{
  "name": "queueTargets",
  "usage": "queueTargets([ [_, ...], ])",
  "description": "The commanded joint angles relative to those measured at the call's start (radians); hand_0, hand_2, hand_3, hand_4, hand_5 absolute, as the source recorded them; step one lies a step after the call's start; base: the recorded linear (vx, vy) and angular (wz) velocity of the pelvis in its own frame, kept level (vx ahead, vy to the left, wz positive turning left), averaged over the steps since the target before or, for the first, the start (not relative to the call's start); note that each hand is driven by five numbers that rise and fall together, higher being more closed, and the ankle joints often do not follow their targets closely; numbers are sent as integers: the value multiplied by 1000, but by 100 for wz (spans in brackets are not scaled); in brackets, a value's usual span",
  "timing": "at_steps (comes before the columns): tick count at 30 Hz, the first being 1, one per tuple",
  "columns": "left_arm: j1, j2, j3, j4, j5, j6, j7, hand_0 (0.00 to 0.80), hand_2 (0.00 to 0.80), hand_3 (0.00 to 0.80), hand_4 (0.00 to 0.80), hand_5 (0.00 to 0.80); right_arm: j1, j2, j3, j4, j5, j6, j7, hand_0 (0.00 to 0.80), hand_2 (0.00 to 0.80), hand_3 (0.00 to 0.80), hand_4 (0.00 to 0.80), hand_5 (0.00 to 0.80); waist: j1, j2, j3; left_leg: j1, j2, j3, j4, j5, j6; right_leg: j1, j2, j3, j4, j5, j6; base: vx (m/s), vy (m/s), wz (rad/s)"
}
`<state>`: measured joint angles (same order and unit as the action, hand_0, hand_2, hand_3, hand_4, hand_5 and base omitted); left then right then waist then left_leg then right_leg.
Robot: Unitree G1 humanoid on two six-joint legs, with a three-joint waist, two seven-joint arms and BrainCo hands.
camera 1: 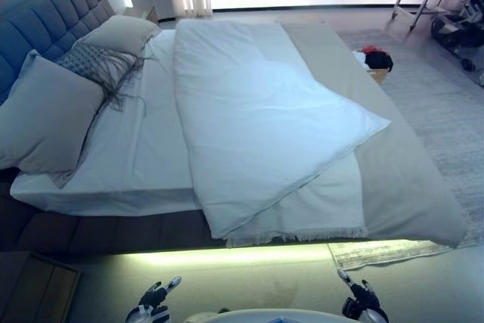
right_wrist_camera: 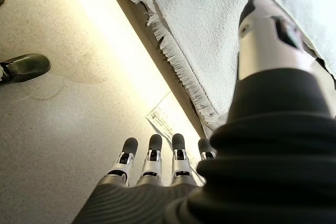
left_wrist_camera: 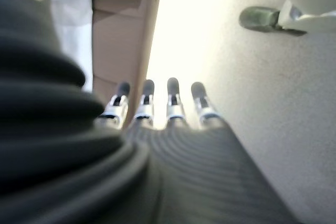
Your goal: Make the bed neatly
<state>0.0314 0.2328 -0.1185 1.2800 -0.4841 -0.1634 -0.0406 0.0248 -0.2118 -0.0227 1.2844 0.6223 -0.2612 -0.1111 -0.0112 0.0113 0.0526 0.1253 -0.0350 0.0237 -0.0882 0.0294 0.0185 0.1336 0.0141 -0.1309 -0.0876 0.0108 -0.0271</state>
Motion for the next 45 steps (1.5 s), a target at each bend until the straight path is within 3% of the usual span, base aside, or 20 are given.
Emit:
queueTargets([
  [1,-84,-19,-13,45,6,24,-8,0,0,0,0,0,-76,-6,5,43,-2,-18,1,0,0,0,0,0,5,-17,-2,1,-9,27,1,-45,6,-27,-47,13,0,47,81,0,0,0],
  [5,-80,-21,-14,45,-16,42,-53,0,0,0,0,0,-80,-7,6,36,-5,-11,0,0,0,0,0,0,3,-14,1,1,-9,30,1,-46,9,-28,-47,16,0,48,83,0,0,0],
  [36,-83,-14,-7,64,14,55,-15,0,0,0,0,0,-97,-8,18,37,-17,-7,-5,0,0,0,0,0,3,-18,31,7,-5,26,1,-35,19,-35,-42,21,40,28,68,18,-10,0],
  [39,-84,-20,0,60,4,51,-5,0,0,0,0,0,-107,-12,31,46,-43,11,-7,0,0,0,0,0,4,-27,55,-10,-2,27,90,-64,13,-43,-45,20,59,18,52,50,-63,-3],
  [41,-86,-26,14,57,4,36,-4,0,0,0,0,0,-110,-12,34,44,-53,12,-2,0,0,0,0,0,9,-53,93,-98,-4,51,328,-87,-7,-41,-63,5,74,20,29,29,-76,-5],
  [43,-83,-30,25,50,11,25,-14,0,0,0,0,0,-101,-13,42,28,-52,10,-11,0,0,0,0,0,20,-52,138,-241,21,44,484,31,-48,-35,-51,13,87,25,10,39,-20,4],
  [45,-77,-35,33,48,9,20,-17,0,0,0,0,0,-99,-19,42,25,-50,10,-18,0,0,0,0,0,27,-42,158,-279,40,59,436,71,-65,-23,-43,33,90,23,16,163,102,-9],
])
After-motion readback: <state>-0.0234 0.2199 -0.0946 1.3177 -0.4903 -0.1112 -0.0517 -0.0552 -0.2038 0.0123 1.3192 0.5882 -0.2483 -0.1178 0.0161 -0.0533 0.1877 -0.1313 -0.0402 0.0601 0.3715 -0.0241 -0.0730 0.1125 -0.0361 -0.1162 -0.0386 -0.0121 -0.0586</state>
